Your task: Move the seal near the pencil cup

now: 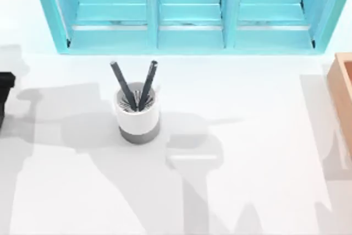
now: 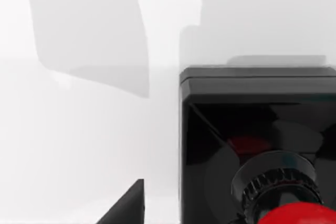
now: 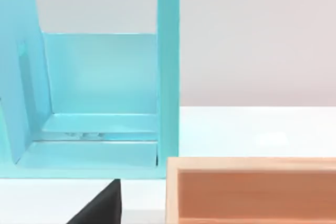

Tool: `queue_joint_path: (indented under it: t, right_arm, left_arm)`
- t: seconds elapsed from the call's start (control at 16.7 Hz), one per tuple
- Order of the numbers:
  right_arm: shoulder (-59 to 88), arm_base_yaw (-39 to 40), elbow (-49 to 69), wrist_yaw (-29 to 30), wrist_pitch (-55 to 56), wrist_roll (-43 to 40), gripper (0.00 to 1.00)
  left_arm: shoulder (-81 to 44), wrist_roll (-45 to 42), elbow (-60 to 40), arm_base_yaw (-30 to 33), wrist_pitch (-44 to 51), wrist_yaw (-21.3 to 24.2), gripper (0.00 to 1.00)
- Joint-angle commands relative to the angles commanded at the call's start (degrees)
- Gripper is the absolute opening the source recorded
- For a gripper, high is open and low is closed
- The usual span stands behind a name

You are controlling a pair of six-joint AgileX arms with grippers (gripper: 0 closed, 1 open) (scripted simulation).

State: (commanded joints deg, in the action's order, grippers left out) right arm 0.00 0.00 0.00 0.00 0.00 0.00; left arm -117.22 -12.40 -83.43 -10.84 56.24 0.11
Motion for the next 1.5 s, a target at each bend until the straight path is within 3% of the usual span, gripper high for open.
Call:
queue_joint_path:
  t: [0.54,1.14,1.5]
  right_arm:
    - [0.00,0.00,0.00,0.00,0.00,0.00,1.00]
    - [0.00,0.00,0.00,0.00,0.00,0.00,1.00]
    - [0.00,0.00,0.00,0.00,0.00,0.00,1.00]
  left_arm:
    - [0.00,0.00,0.00,0.00,0.00,0.00,0.02]
    - [0.03,0.06,-0.16,0.25,0.16,0.00,0.00]
    - [0.96,9.27,-12.29,9.51,13.61,-0.02,0.00]
